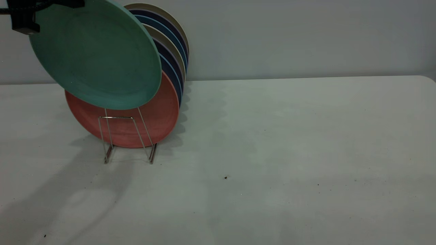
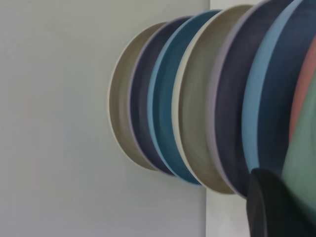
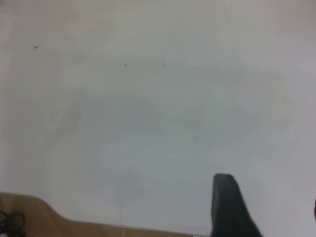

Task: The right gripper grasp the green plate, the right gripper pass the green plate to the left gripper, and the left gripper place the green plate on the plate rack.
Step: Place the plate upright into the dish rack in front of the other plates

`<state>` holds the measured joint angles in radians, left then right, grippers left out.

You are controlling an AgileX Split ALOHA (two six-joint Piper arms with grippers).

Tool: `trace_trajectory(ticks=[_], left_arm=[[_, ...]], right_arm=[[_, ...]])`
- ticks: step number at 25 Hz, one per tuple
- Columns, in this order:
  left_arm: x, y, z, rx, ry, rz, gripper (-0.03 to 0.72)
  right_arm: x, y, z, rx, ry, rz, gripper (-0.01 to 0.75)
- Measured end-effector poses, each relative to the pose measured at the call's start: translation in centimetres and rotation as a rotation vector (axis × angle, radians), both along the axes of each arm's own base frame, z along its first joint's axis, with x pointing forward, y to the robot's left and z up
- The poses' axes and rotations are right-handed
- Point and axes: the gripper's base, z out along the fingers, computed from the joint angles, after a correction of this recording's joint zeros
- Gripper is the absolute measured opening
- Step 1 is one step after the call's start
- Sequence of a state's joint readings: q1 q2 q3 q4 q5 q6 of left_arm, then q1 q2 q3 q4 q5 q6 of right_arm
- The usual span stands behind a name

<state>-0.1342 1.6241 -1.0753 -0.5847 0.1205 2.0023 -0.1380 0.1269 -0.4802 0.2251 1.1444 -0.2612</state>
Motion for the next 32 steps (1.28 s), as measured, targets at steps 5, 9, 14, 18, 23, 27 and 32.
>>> trace_trajectory(ticks=[5,9,14,18,23,27,32], left_arm=[[0.0,0.0,0.0,0.000,0.002,-0.001,0.048],[-0.1,0.2,-0.1,-0.002,0.021,-0.004,0.049],[0.2,0.3,-1.3,0.000,0.062,-0.005,0.051],[0.6,0.3,-2.5,0.003,0.097,-0.003,0.052],[0.9,0.2,-3.5,0.005,0.118,0.002,0.060],[1.2,0.2,-4.4,-0.008,0.145,0.012,0.102],[1.4,0.1,-5.0,-0.056,0.166,0.044,0.244]], right_arm=[[0.0,0.0,0.0,0.000,0.000,0.000,0.430],[0.0,0.0,0.0,0.000,0.000,0.000,0.430],[0.0,0.0,0.0,0.000,0.000,0.000,0.430],[0.0,0.0,0.0,0.000,0.000,0.000,0.430],[0.0,0.0,0.0,0.000,0.000,0.000,0.430],[0.0,0.0,0.0,0.000,0.000,0.000,0.430],[0.0,0.0,0.0,-0.001,0.000,0.000,0.430]])
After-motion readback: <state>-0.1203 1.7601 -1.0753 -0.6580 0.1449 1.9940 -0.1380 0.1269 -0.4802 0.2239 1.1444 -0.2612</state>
